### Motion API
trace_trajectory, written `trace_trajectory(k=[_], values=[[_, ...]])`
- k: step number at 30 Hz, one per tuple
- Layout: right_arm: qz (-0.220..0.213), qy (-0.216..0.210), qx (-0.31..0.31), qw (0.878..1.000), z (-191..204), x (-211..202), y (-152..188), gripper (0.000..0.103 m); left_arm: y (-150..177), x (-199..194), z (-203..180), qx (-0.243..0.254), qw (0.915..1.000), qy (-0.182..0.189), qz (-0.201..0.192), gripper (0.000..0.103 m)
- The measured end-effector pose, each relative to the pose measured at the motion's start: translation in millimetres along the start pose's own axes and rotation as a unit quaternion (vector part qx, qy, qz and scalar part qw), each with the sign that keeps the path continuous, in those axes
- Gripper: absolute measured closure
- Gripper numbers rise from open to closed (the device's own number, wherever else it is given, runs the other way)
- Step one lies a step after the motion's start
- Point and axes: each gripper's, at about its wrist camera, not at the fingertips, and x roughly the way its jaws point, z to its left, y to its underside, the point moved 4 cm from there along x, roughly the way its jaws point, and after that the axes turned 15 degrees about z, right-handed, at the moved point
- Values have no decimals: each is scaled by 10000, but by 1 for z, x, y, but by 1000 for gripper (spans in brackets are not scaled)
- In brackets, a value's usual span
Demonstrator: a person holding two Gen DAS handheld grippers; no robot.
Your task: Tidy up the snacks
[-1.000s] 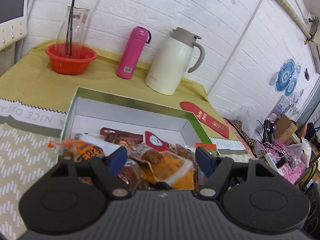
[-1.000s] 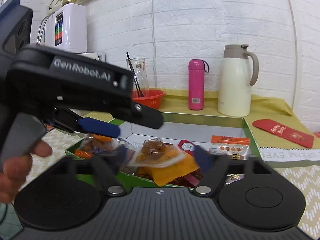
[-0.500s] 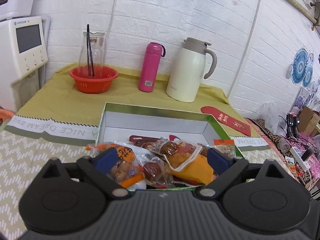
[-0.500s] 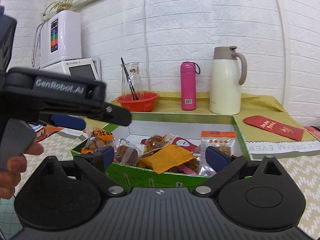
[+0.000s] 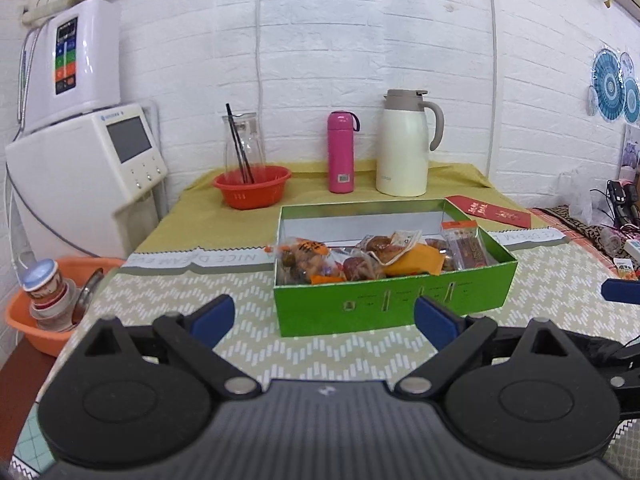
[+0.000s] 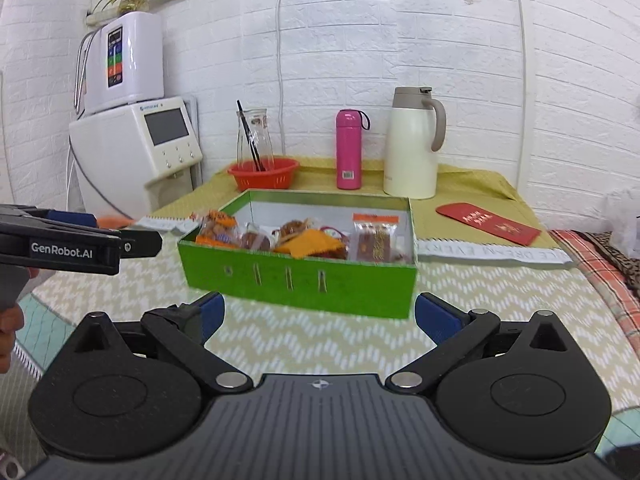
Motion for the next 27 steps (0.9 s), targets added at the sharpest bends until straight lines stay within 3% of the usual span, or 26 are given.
trace_trajectory(k=[12,17,27], values=[[195,331,237,9990,0,-7,47,0,59,-8,-13,-117,9992,-68,381,8],[334,297,390,9982,-2,0,58,0,66,-5,-13,-24,9987,-258,443,8],[397,381,458,9974,-2,5,60,0,65,-3,-9,-21,9994,3,352,8]])
